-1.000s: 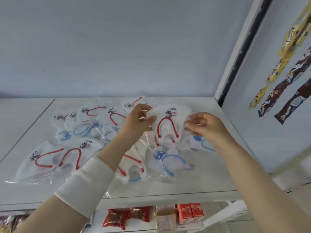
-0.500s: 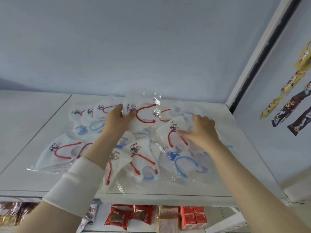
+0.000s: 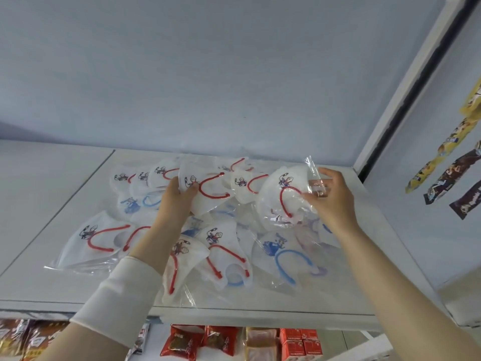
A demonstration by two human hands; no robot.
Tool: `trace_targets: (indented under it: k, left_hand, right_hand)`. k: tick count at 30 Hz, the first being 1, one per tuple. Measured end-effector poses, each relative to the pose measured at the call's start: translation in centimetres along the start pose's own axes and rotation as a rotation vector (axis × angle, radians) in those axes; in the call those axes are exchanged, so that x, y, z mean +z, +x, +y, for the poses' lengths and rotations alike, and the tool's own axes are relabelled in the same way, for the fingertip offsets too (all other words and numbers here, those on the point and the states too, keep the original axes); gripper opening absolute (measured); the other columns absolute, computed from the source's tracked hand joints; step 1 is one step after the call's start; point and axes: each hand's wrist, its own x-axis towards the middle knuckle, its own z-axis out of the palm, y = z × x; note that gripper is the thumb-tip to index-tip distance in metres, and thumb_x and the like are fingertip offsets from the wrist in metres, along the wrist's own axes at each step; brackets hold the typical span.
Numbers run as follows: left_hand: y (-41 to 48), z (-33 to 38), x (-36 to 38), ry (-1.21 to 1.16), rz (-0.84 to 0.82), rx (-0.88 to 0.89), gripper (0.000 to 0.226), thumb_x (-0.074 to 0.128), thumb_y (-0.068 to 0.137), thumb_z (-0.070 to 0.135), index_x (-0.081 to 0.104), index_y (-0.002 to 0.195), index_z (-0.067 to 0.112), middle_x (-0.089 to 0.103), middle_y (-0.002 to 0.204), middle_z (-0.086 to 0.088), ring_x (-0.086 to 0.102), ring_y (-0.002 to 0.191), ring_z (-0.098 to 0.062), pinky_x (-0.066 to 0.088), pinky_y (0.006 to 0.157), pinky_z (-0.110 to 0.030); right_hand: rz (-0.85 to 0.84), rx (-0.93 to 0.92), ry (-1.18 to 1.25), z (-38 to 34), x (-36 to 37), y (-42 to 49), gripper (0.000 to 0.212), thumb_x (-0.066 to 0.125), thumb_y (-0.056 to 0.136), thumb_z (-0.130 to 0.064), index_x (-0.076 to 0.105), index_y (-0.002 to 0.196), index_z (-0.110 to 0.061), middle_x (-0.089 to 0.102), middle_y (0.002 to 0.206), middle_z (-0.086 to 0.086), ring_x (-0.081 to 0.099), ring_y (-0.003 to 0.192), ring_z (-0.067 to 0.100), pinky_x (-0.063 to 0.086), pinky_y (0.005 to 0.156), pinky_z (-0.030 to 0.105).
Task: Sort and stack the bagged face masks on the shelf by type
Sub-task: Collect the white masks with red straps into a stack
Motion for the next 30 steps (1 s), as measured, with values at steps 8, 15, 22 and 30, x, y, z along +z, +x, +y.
trace_targets:
  k: [8,15,22,30]
  left_hand:
    - [0.0,0.4,2.0,0.031,-0.020,0.055,0.011,0.050,0.096,0.019,0.048,0.107,0.018,0.060,0.102,-0.009,0.059,0.091,-0.027,0.052,0.086,-0.043]
    - [-1.4,1.5,4.5,-0.085,-0.242,0.079,0.019,0.055,0.093,0.031,0.056,0.109,0.019,0.068,0.104,-0.006,0.066,0.094,-0.023,0.054,0.089,-0.045]
    - [-2.0,1.3,5.0,-0.131,-0.430,0.137,0.021,0.054,0.094,0.009,0.056,0.111,0.021,0.069,0.102,-0.004,0.067,0.093,-0.021,0.056,0.083,-0.037]
    - [-2.5,1.5,4.5,-0.083,-0.531,0.223,0.031,0.049,0.097,0.016,0.051,0.126,0.025,0.069,0.111,0.001,0.067,0.098,-0.015,0.056,0.077,-0.024]
  right_hand:
    - [-0.155,0.222,0.495,-0.9,-3.0,2.5,0.039,0.067,0.080,0.002,0.058,0.109,-0.024,0.065,0.103,0.006,0.061,0.092,0.021,0.048,0.095,0.043]
    - [-0.321,0.278,0.704,-1.9,-3.5,3.3,0.034,0.058,0.083,0.008,0.059,0.101,-0.021,0.064,0.089,0.004,0.067,0.067,0.008,0.058,0.061,0.024]
    - [-0.259,0.115,0.366,-2.2,-2.7,3.1,0.043,0.068,0.079,0.000,0.059,0.111,-0.026,0.062,0.096,-0.003,0.060,0.086,0.009,0.051,0.074,0.024]
    - [-0.466,-0.249,0.034,-3.7,-1.4,2.8,0.046,0.073,0.077,-0.009,0.057,0.108,-0.039,0.060,0.113,-0.017,0.058,0.101,0.001,0.047,0.087,0.017]
